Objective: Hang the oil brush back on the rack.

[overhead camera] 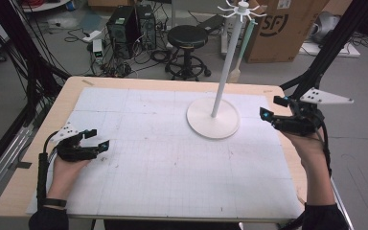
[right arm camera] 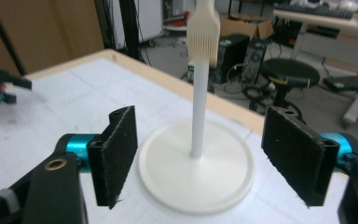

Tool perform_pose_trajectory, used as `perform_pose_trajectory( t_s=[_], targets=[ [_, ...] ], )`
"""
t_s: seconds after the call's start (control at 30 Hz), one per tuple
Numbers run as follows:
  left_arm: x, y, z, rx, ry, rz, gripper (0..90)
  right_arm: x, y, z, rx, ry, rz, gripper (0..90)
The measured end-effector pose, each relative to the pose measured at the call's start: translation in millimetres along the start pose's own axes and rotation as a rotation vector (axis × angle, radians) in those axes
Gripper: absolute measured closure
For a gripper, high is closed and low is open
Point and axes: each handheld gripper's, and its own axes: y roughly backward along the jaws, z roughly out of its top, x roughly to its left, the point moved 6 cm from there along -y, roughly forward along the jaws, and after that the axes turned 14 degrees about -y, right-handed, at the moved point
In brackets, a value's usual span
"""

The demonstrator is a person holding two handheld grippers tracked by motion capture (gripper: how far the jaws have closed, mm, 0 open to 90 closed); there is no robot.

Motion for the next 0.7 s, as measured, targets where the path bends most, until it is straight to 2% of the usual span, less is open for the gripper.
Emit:
perform_pose_trajectory(
  t_s=[0.13,0.27,0.47,0.57,0.7],
  targets=[
    [0.7,0.5,0.0,0.0,0.0,0.003,20.5,-4.1,-4.0,-23.9,0.02,0.005,-0.014,22.2],
    [0.3,0.9,0.4,-0.002,0.001,0.002,20.5,-6.2,-8.3,-48.2,0.021,-0.018,-0.004,21.1],
    [-0.8,1.1,1.2,0.0,-0.011,0.008,20.5,-11.9,-19.7,-80.4,0.051,-0.053,-0.005,19.9],
    [-1.1,0.8,0.8,0.003,-0.009,0.006,20.5,-14.5,-26.1,-92.5,0.098,-0.07,-0.007,17.6],
    [-1.5,0.0,0.2,0.007,-0.009,0.005,20.5,-14.2,-28.6,-97.7,0.106,-0.061,-0.008,17.7]
  ],
)
